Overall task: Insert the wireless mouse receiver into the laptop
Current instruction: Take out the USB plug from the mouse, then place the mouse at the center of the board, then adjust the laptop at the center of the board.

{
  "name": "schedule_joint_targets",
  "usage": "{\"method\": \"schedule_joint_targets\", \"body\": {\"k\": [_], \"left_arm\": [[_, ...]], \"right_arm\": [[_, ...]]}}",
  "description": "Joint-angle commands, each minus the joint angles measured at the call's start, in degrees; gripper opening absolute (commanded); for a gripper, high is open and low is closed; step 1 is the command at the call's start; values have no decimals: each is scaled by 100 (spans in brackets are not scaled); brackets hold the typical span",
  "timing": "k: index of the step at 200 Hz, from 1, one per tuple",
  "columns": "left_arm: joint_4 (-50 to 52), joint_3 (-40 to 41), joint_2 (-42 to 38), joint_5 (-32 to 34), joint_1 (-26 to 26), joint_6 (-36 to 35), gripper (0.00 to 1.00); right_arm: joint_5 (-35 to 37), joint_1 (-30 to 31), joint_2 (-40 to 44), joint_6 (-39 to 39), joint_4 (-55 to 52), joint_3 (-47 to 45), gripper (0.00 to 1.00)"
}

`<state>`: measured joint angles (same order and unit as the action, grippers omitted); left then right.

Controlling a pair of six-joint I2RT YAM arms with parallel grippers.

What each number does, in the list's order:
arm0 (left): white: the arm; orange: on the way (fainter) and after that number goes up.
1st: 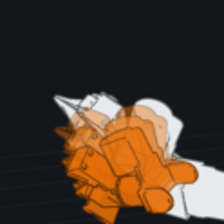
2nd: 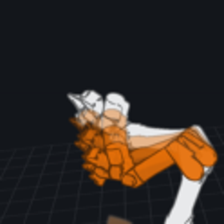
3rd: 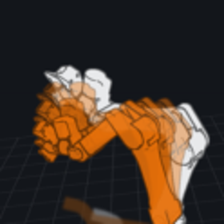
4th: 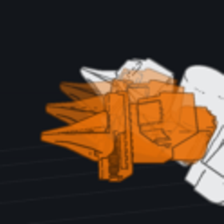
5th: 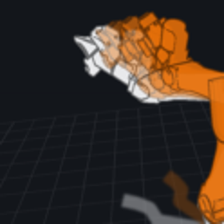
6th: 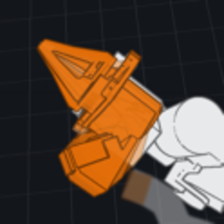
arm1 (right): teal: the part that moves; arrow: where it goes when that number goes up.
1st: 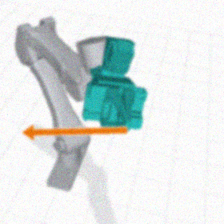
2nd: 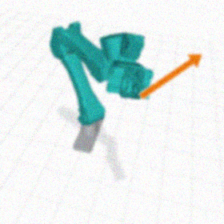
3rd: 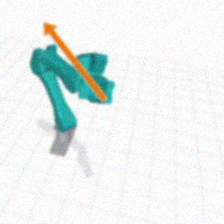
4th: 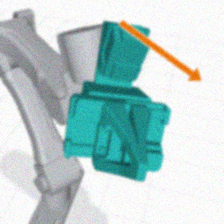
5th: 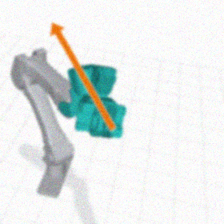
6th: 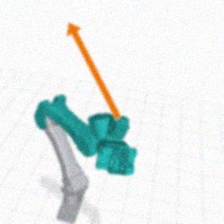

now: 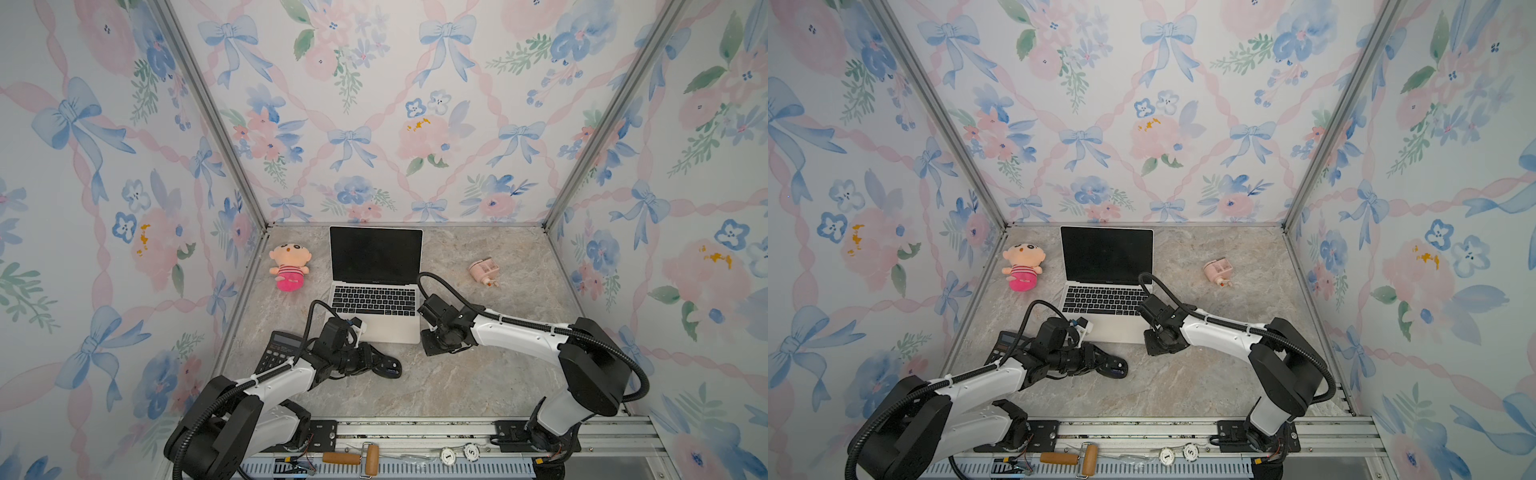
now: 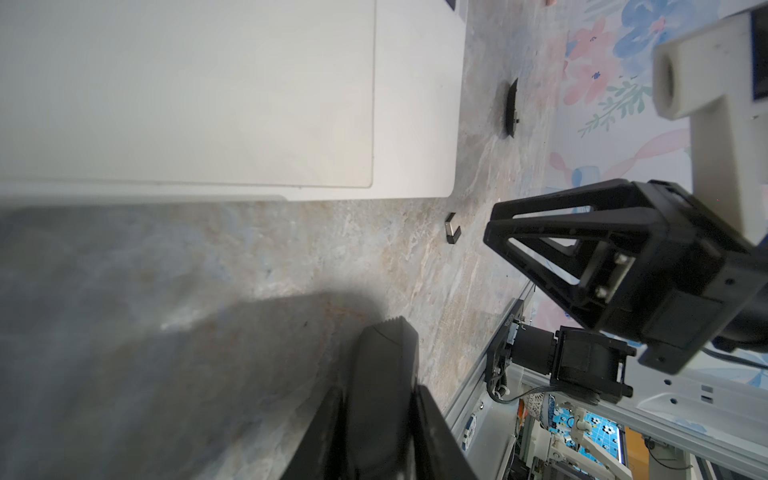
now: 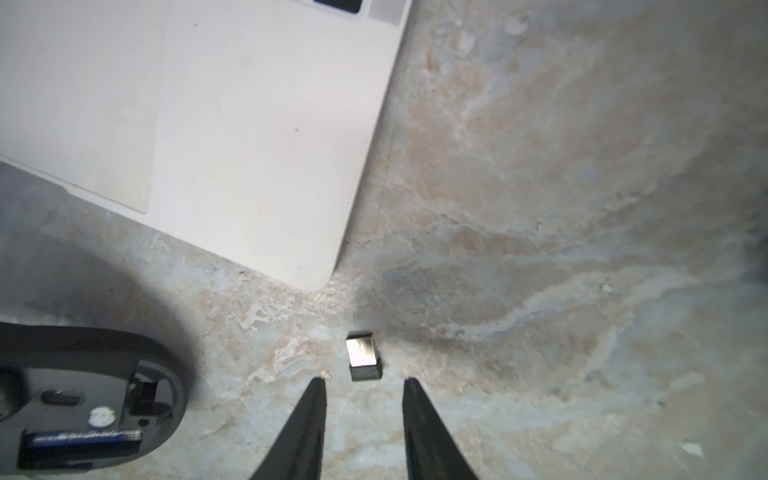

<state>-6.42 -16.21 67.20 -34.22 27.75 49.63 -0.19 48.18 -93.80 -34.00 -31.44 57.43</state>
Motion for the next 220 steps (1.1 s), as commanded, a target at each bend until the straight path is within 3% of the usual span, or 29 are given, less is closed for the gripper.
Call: {"method": "schedule_joint_targets", "body": {"k": [1, 45, 80, 105, 134, 166, 220], "left_arm": [[676, -52, -37, 345, -71, -234, 39], [1199, -321, -254, 407, -367, -517, 60], [1688, -570, -355, 425, -1091, -941, 71], [1559, -602, -173, 218, -1785, -1066, 63], [1469, -834, 338, 346, -2208, -1281, 53], [919, -766, 718, 647, -2340, -1082, 43], [319, -813, 1314, 1088, -2375, -985, 39]], "right_arm": [[-77, -206, -69, 119, -20, 187, 34], [-192, -437, -336, 260, 58, 299, 34], [-219, -470, -675, 399, 50, 492, 33], [-216, -479, -858, 441, 93, 593, 32], [-269, -487, -1006, 479, 188, 666, 31], [-434, -476, -1144, 549, 339, 681, 30], [-470, -363, -1184, 638, 385, 699, 29]]}}
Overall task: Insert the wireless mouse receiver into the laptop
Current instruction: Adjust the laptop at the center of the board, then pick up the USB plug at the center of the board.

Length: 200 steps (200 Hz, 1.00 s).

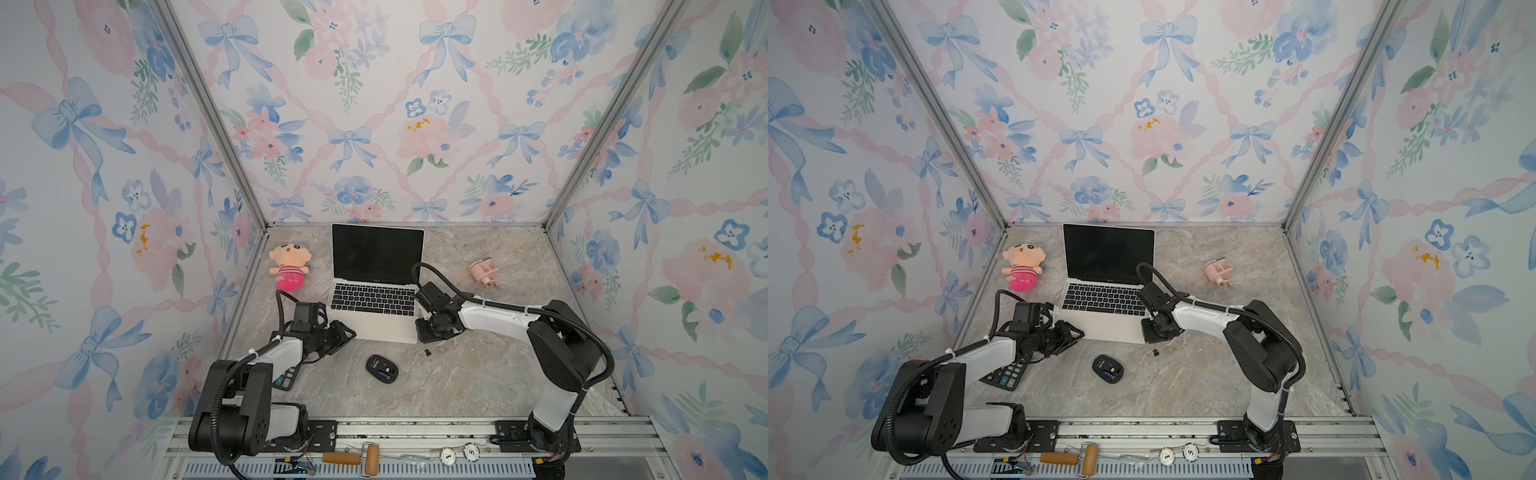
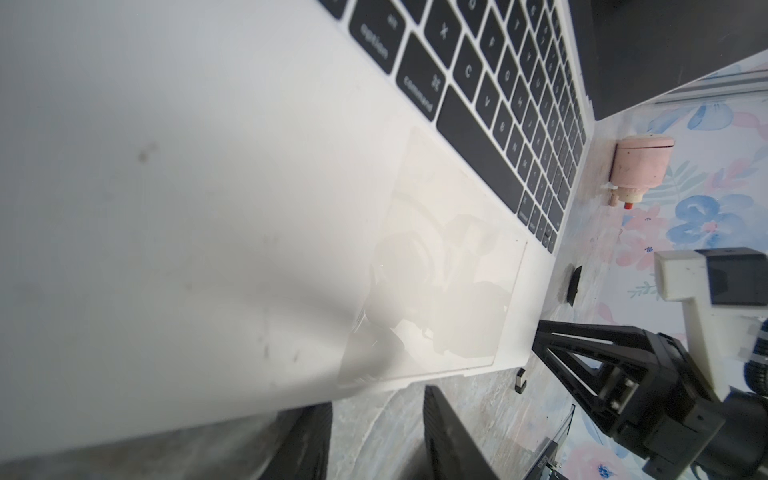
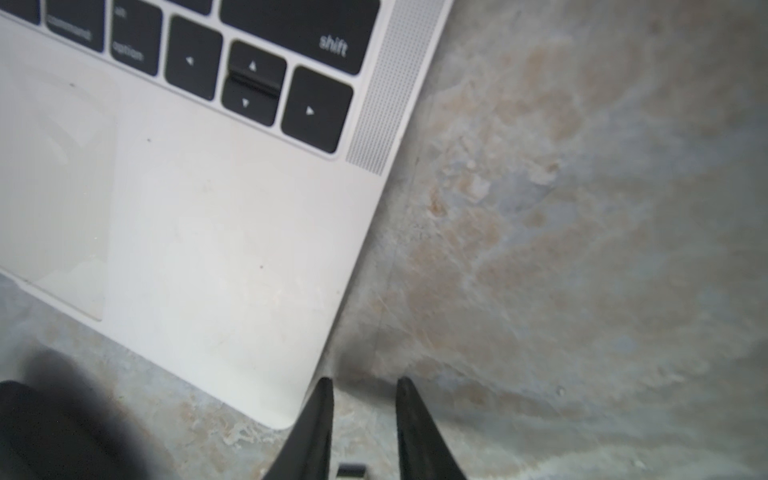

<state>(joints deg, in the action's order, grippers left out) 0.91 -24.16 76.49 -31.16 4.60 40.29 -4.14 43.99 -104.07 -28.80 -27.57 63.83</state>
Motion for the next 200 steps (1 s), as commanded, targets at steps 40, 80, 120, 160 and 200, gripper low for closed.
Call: {"method": "schedule_joint_targets", "body": {"k": [40, 80, 120, 160, 200], "left_arm": [[-566, -264, 977, 879, -125, -212, 39], [-697, -298, 1307, 874, -214, -253, 38], [-665, -116, 1244, 952, -240, -266, 39], [-458, 119, 787, 1082, -257, -289, 49], [-156, 279, 218, 1174, -284, -327, 55]], "right_arm": [[126, 195, 98, 146, -1, -44, 27], [418, 321, 591, 86, -99, -245, 27], [545, 270, 891, 12, -280, -253, 27], [572, 281, 1090, 38, -442, -397, 28], [631, 558, 1209, 142, -536, -656, 32]]}}
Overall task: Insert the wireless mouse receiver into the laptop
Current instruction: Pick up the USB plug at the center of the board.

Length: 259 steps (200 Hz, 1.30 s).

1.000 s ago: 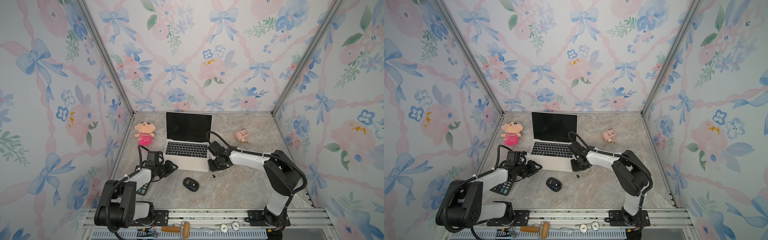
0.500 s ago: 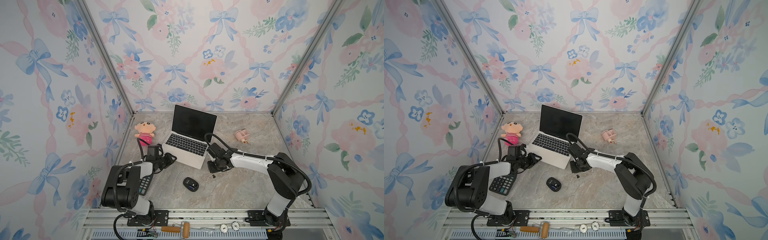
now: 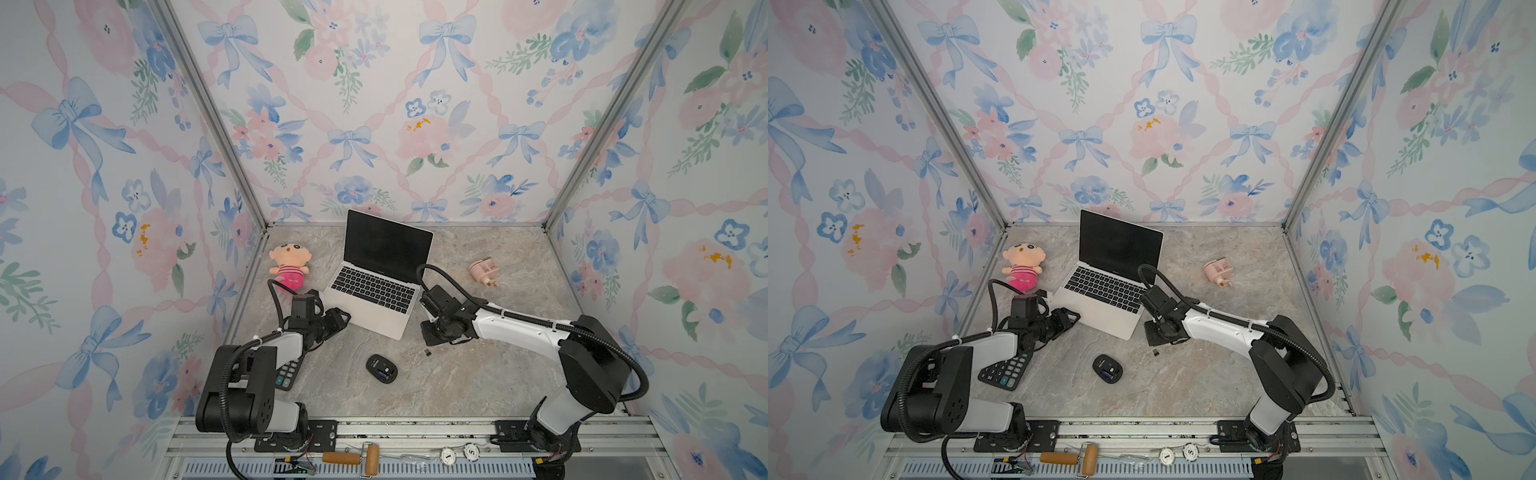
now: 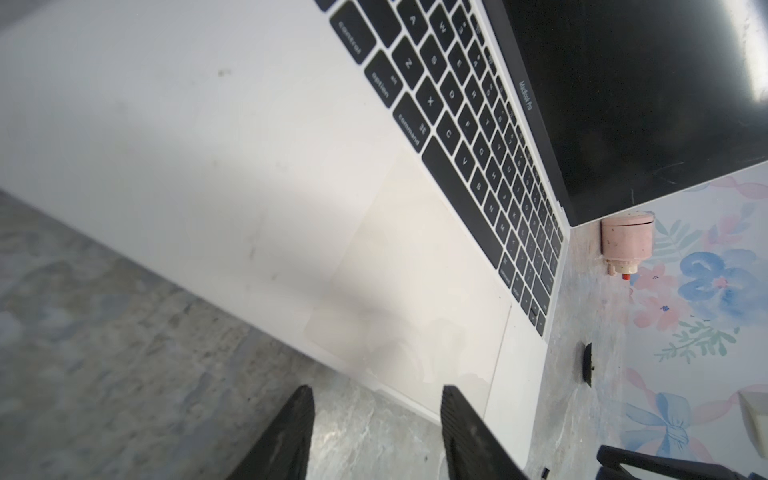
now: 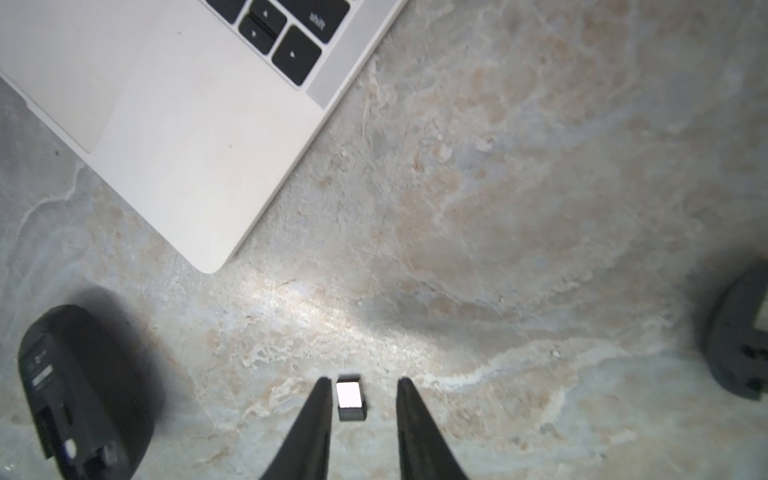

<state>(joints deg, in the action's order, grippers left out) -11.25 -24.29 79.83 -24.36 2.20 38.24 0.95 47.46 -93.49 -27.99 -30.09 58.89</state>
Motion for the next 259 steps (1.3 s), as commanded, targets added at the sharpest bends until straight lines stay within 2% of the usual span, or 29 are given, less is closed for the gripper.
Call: {"method": "schedule_joint_targets", "body": {"k": [1, 56, 96, 162, 224, 259], "left_arm": [[1066, 289, -130, 498, -44, -127, 55], [1529, 287, -830, 432, -22, -346, 56], [1626, 271, -1046, 410, -9, -395, 56], [1626, 207, -1024, 412, 35, -410, 56], [1628, 128, -945, 401, 52, -438, 56], [1630, 35, -917, 344, 53, -443, 56]], "right_arm": [[128, 224, 154, 68, -291, -165, 32], [287, 530, -73, 159, -462, -137, 42], [542, 692, -472, 176, -651, 50, 43], [602, 713, -798, 206, -600, 169, 38], [503, 762, -885, 264, -682, 215, 23], [503, 749, -837, 350, -753, 219, 19]]}}
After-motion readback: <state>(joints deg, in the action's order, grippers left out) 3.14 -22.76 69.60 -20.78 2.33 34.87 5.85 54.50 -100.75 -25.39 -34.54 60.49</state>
